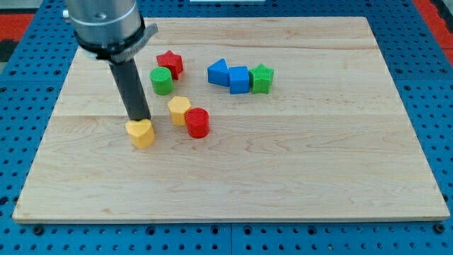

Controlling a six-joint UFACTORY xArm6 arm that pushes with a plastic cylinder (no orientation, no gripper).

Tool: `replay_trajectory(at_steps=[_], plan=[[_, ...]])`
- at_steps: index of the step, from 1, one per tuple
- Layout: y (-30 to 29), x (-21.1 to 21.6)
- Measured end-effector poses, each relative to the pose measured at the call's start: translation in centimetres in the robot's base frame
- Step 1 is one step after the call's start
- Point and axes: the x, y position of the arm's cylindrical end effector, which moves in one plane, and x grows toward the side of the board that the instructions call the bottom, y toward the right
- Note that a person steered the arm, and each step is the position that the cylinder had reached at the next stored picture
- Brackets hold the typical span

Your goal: Move the yellow heart towards bottom left side

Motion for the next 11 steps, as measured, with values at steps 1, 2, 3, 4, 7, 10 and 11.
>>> replay_trajectory(at_steps=[1,2,3,4,7,10,11], plan=[[0.8,2.9],[5.6,4.4],[6.0,5.8],[0.5,4.1],[-6.5,4.3],[0.3,6.0],[6.1,4.5]])
